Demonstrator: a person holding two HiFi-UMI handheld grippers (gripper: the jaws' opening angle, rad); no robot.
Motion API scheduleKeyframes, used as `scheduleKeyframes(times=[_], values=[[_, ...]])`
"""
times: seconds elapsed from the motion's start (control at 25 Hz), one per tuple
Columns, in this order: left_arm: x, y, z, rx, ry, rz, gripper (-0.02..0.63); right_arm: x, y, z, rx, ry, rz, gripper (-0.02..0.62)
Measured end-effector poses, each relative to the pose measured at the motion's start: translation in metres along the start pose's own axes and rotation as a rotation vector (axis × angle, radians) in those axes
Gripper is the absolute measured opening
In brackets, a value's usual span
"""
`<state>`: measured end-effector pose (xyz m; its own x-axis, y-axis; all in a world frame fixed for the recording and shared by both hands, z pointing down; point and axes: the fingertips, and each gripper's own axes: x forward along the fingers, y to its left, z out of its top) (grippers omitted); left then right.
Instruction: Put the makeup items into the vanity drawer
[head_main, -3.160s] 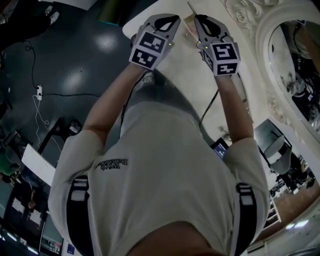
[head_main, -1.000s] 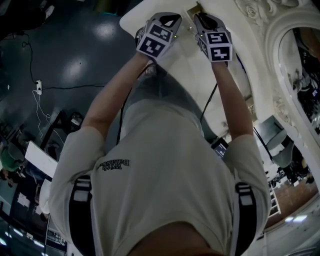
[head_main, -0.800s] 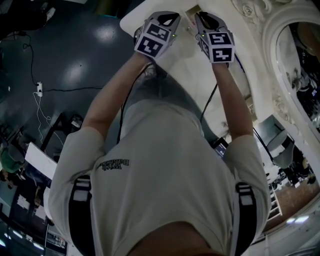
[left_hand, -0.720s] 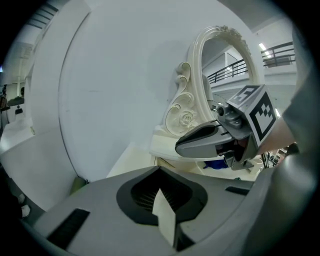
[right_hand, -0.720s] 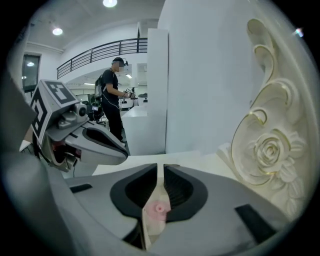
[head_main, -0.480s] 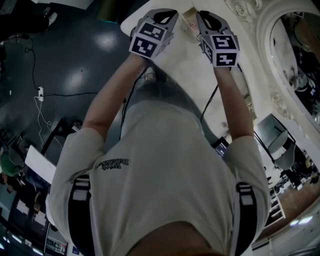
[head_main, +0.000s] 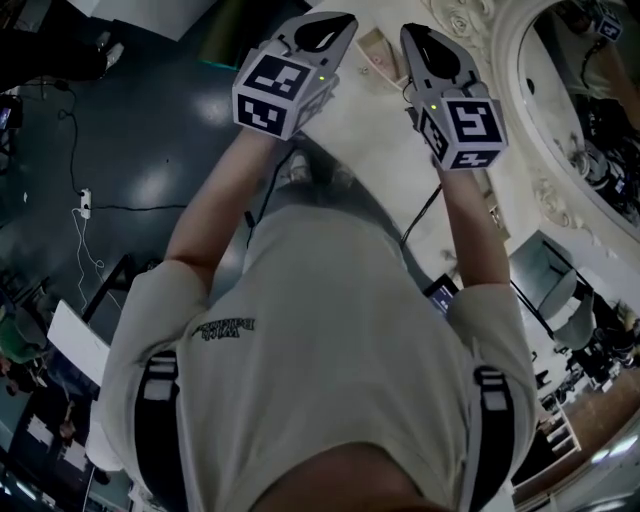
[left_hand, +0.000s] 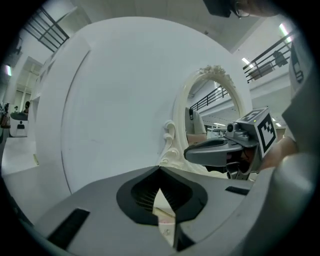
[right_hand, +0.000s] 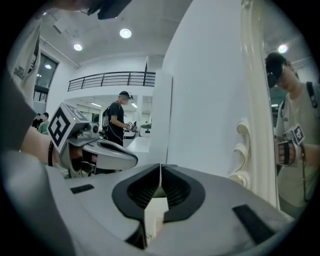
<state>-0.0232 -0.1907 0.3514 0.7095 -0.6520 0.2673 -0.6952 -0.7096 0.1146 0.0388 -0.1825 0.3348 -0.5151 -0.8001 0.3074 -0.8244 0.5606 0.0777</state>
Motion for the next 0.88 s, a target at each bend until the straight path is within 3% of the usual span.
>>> scheduleKeyframes(times=[0.48,0.76,0.88], values=[[-0.081,-0.042,0.093,0.106,-0.199,0.003,0.014,-0.077,0.025,0.086,-0.046,-0.205,-0.01,0.003],[-0.124,-0.063,0.117,0.165,-0.267,0.03,0.014,-0.125,0.042,0.119,-0.055,-0.301,-0.024,0.003],[-0.141,-0.077,0.122,0.142,-0.29,0.005,0.014,-0.141,0.049,0.128,-0.066,-0.334,-0.023,0.003]])
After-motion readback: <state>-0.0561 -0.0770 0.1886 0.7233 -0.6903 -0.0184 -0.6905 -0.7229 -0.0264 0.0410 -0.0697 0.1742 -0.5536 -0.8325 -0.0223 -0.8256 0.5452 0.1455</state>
